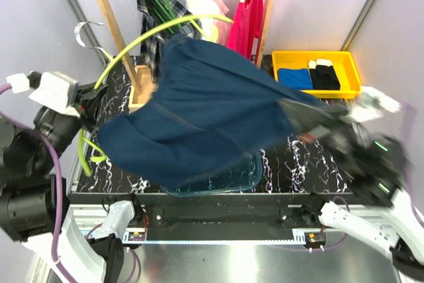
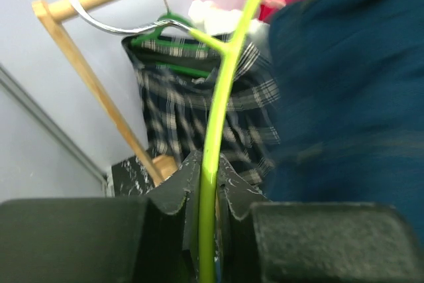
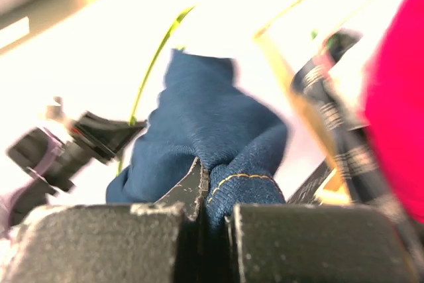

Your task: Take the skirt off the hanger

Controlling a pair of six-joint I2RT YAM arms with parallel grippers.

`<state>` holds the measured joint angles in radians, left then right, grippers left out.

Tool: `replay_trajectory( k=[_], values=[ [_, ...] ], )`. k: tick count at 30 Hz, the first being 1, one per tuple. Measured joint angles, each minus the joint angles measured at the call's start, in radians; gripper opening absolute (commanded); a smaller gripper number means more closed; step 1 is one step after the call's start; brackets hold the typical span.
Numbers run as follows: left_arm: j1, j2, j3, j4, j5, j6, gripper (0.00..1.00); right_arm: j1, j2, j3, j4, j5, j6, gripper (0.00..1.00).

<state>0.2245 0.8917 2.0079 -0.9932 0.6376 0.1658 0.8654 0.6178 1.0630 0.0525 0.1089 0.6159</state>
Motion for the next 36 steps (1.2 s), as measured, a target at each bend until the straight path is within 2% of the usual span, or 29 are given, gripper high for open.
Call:
replay_trajectory(
  k=[4,6,9,14,18,22,30,33,36],
  values=[
    [-0.005,0.003,-0.027,0.030,-0.013,0.043,0.00,0.000,-0.293,-0.037,-0.150,0.157,-0.010,0.00],
    [-0.012,-0.002,-0.026,0.039,-0.009,0.062,0.00,0.000,-0.380,-0.037,-0.210,0.212,-0.010,0.00],
    [-0.011,-0.005,-0.026,0.068,-0.057,0.069,0.00,0.000,-0.414,-0.024,-0.303,0.270,-0.010,0.00],
    [0.002,0.000,-0.027,0.128,-0.160,0.068,0.00,0.002,-0.370,0.011,-0.409,0.325,-0.009,0.00],
    [0.002,-0.015,-0.057,0.156,-0.206,0.077,0.00,0.004,-0.278,0.040,-0.445,0.322,-0.023,0.00],
    [0.002,-0.089,-0.183,0.175,-0.247,0.122,0.00,0.007,-0.076,0.134,-0.435,0.262,-0.053,0.00],
    [0.002,-0.186,-0.330,0.117,-0.420,0.183,0.00,0.007,0.367,0.533,-0.332,-0.072,-0.076,0.00],
    [0.002,-0.203,-0.400,0.108,-0.493,0.200,0.00,0.007,0.447,0.628,-0.307,-0.168,-0.069,0.00],
    [0.002,-0.228,-0.488,0.084,-0.550,0.224,0.00,0.007,0.469,0.656,-0.286,-0.227,-0.062,0.00]
  ],
)
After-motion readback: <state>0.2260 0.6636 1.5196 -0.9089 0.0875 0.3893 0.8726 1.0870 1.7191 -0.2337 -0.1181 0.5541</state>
